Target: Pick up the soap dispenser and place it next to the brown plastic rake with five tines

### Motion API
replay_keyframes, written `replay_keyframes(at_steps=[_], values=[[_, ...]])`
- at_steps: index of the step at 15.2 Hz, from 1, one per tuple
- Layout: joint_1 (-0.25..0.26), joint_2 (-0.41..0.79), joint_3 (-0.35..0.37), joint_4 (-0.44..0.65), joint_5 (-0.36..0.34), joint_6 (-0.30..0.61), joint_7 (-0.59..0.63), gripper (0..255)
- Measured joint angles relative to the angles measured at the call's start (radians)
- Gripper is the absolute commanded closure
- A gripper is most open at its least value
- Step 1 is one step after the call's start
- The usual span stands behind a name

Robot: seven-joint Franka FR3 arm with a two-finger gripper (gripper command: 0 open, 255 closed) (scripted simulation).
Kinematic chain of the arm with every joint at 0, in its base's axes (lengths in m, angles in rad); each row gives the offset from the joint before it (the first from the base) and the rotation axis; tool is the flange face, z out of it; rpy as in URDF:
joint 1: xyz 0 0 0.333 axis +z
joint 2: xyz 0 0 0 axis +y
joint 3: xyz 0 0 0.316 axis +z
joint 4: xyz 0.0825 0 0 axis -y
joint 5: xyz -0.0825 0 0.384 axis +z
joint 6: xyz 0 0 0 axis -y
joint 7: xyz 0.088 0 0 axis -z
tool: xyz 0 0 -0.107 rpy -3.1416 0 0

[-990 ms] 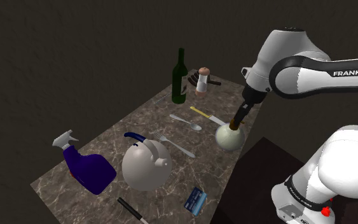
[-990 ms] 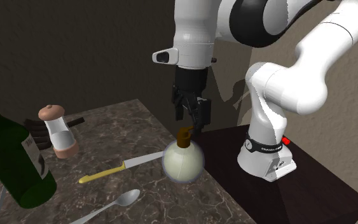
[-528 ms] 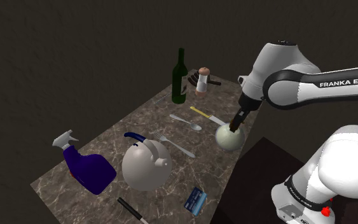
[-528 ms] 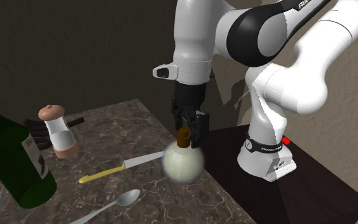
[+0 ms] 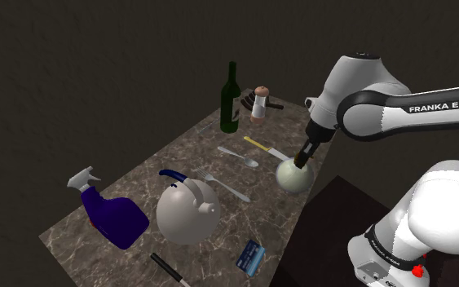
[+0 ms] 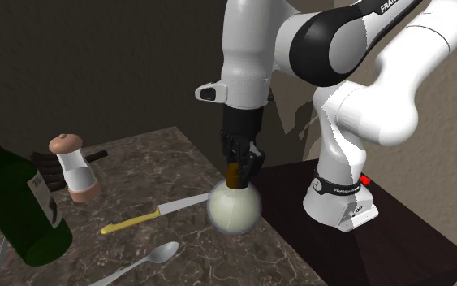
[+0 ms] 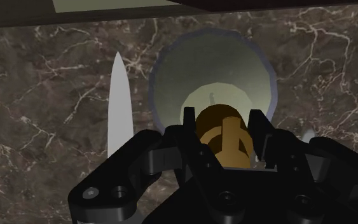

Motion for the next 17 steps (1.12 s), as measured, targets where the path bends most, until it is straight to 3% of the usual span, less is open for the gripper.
replay_keyframes(at_steps=[8,17], values=[[0.0,0.0,0.0,0.001,0.0,0.0,0.0,255],[-0.005,-0.05,-0.005,0.082,-0.01,-0.132,0.008,255]])
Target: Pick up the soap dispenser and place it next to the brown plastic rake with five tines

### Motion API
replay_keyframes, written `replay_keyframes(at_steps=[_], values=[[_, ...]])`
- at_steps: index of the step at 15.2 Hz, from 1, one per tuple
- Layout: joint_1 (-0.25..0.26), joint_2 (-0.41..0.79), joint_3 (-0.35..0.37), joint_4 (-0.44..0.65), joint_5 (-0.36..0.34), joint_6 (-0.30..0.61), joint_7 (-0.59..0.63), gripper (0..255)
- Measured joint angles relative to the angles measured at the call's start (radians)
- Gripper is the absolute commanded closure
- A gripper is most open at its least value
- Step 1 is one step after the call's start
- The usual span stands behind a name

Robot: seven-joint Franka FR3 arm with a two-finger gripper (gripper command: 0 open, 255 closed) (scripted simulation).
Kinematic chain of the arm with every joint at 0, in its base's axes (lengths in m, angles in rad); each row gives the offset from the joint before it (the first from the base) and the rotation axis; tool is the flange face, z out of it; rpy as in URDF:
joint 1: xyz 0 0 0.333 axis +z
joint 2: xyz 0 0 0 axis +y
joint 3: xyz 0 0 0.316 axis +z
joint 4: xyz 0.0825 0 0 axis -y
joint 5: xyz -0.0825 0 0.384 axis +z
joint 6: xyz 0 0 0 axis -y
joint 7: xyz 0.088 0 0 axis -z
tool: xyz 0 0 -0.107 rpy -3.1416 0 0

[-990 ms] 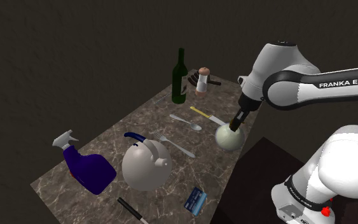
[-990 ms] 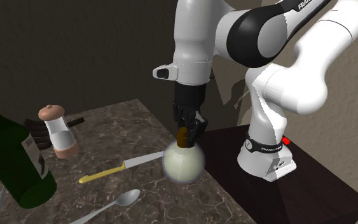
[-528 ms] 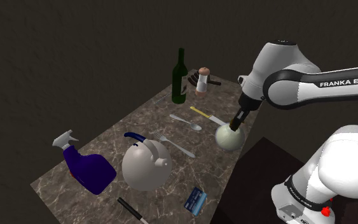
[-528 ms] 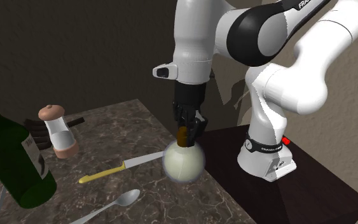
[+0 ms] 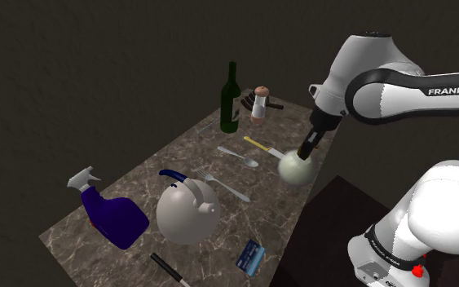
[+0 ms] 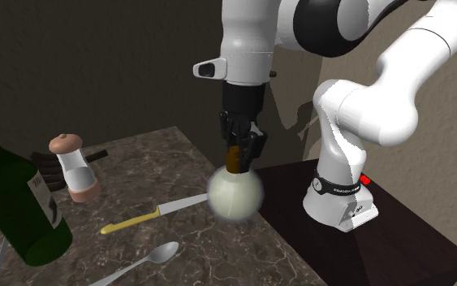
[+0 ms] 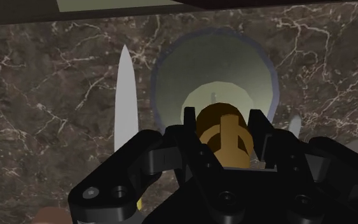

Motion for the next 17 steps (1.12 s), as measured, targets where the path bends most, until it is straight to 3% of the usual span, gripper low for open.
replay_keyframes(at_steps=[17], values=[[-0.007,-0.033,-0.011,0.209,-0.016,-0.241,0.013,255]])
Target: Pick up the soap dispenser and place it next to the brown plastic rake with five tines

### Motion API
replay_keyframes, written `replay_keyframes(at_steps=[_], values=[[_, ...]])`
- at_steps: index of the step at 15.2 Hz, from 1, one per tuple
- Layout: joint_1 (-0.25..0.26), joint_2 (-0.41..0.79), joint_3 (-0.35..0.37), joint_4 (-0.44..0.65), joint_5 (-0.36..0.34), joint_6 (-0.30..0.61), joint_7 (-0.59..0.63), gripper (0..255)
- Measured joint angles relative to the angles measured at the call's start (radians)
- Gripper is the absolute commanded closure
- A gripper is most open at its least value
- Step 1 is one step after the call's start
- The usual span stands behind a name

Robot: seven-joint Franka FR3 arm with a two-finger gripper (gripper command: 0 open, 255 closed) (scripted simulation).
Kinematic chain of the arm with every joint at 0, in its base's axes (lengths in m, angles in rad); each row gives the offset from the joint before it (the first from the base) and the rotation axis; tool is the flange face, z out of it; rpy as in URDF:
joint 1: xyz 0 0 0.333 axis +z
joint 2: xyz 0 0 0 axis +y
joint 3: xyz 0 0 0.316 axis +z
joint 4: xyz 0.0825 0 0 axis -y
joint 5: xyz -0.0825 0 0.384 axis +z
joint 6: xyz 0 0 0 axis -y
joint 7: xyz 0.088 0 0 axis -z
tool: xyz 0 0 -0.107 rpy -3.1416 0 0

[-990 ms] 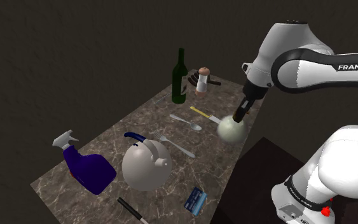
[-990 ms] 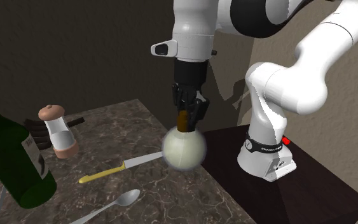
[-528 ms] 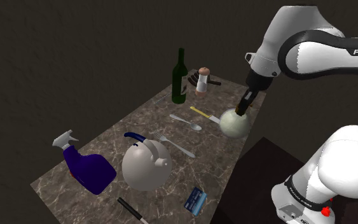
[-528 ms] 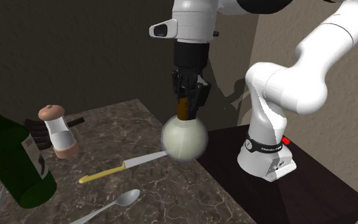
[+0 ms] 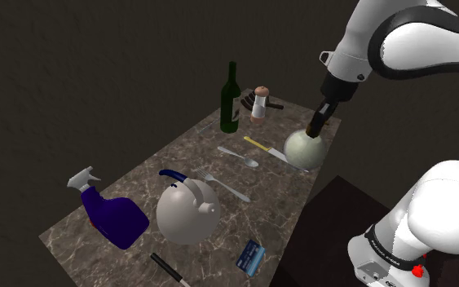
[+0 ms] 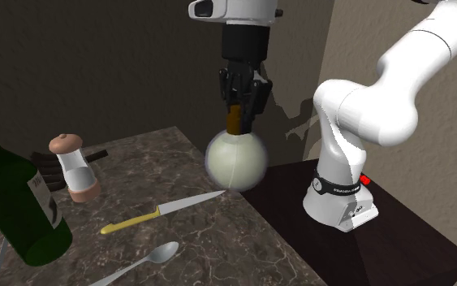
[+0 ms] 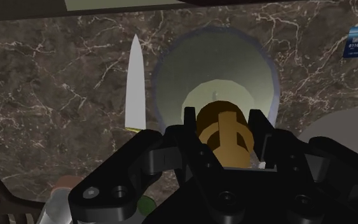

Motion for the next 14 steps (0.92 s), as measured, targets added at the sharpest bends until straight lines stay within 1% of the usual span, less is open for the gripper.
replay_keyframes(at_steps=[14], values=[[-0.003,0.028,-0.007,0.209,-0.009,-0.181,0.011,255]])
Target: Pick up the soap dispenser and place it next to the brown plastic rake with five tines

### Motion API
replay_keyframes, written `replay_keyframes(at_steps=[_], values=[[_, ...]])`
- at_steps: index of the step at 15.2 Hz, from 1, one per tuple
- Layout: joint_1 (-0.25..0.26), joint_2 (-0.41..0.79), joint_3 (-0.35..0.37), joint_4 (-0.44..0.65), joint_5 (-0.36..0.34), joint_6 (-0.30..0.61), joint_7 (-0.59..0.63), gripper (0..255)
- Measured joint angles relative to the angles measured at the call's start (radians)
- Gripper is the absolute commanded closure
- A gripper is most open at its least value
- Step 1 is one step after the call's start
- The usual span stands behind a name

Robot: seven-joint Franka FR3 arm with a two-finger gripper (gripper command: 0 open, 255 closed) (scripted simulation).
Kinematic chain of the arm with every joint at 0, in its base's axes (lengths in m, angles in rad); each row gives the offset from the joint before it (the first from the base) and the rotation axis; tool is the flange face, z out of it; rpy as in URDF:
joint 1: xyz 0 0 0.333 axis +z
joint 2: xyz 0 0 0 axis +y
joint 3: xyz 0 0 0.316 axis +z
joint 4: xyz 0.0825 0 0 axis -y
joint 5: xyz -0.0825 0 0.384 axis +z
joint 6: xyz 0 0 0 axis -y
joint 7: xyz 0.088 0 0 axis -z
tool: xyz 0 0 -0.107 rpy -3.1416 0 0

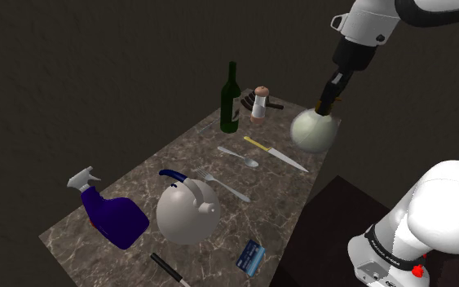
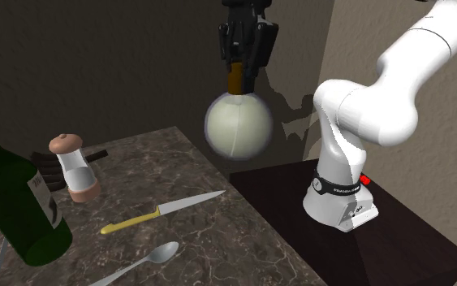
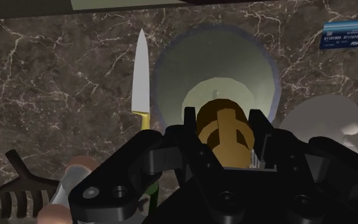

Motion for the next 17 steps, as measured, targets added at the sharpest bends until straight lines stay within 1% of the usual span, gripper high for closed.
replay_keyframes(at_steps=[5,7,12,17], values=[[-0.001,0.021,-0.002,0.081,-0.002,-0.06,0.004,255],[-0.004,0.034,-0.012,0.1,-0.009,-0.067,-0.006,255],[-0.032,0.112,-0.1,0.153,-0.061,-0.048,-0.103,255],[-0.057,0.221,-0.197,0.244,-0.104,-0.032,-0.212,255]])
